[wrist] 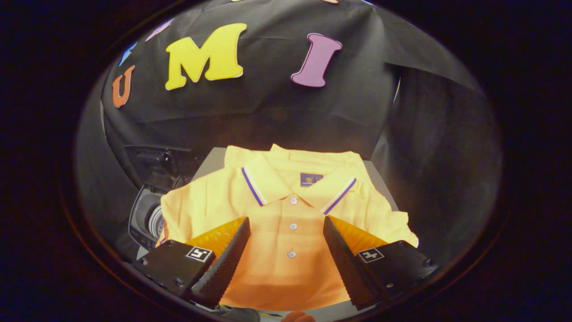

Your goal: Put the clothes into the washing machine and then close the washing machine lid.

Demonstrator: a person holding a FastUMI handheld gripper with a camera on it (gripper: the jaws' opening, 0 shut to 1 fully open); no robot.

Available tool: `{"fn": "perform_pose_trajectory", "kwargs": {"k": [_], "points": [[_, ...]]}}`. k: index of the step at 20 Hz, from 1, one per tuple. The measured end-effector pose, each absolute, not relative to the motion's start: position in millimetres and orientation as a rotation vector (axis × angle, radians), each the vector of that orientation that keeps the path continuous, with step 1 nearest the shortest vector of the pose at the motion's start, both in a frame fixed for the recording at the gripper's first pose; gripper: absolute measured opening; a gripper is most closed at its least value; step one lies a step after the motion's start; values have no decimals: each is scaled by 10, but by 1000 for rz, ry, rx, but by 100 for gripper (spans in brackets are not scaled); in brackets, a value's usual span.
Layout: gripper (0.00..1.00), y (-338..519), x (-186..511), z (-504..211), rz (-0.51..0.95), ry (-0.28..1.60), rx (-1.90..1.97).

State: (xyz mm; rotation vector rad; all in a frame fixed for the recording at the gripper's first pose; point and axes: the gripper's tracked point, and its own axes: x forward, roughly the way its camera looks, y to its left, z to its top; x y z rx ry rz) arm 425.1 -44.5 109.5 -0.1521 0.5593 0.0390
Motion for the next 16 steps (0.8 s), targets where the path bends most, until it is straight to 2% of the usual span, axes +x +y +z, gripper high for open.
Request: {"fn": "perform_pose_trajectory", "kwargs": {"k": [16], "points": [[99,-396,4258,900,62,700,-36]]}}
